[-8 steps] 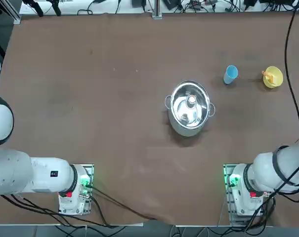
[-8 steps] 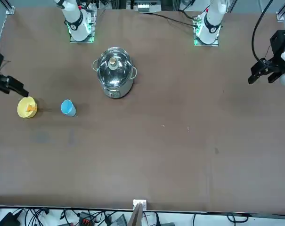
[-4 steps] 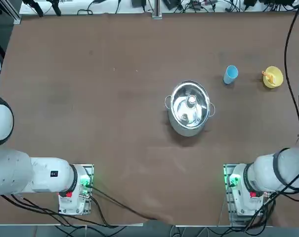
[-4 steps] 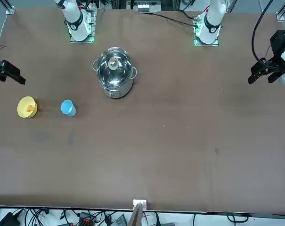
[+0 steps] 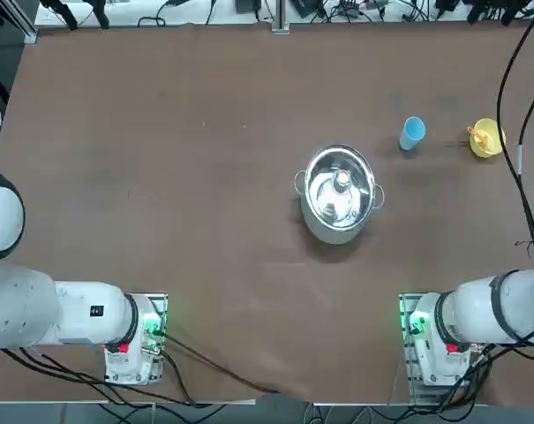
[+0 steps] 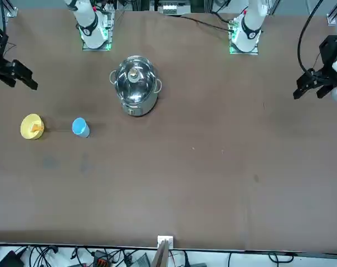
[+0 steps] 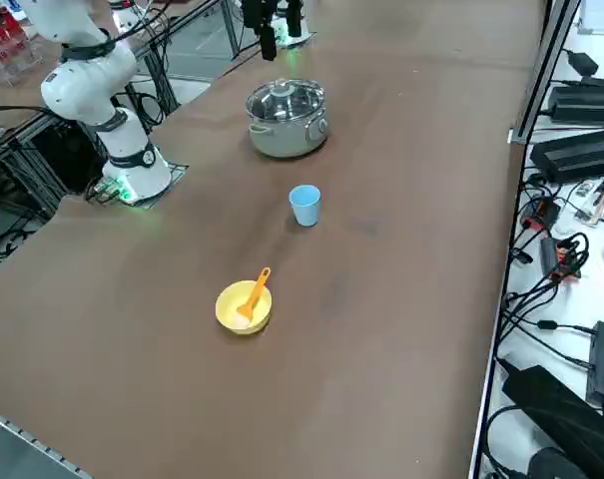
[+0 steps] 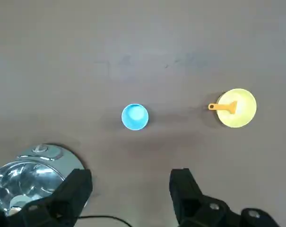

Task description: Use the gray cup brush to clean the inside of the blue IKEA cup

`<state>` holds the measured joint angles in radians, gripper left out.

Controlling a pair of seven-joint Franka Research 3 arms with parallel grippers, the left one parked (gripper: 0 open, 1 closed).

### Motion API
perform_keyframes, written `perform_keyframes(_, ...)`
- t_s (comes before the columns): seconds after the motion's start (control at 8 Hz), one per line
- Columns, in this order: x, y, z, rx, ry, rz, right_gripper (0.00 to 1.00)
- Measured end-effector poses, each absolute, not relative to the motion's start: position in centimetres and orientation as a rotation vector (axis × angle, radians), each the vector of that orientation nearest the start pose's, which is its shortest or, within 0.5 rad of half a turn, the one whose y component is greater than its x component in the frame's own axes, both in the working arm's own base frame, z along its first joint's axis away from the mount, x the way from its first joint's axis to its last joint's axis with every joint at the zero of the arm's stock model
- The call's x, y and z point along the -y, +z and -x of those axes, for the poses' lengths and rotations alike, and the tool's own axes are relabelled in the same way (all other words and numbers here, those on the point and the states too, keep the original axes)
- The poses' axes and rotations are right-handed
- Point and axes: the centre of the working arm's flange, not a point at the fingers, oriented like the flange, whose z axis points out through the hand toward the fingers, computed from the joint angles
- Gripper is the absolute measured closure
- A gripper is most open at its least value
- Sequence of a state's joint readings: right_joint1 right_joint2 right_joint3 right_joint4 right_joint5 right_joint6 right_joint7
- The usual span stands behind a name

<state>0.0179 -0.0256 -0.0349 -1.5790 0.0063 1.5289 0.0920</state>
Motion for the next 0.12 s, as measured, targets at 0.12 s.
perform_keyframes(0.12, 0.84, 63.45, -54.28, -0.165, 0.022, 3.128, 0.0)
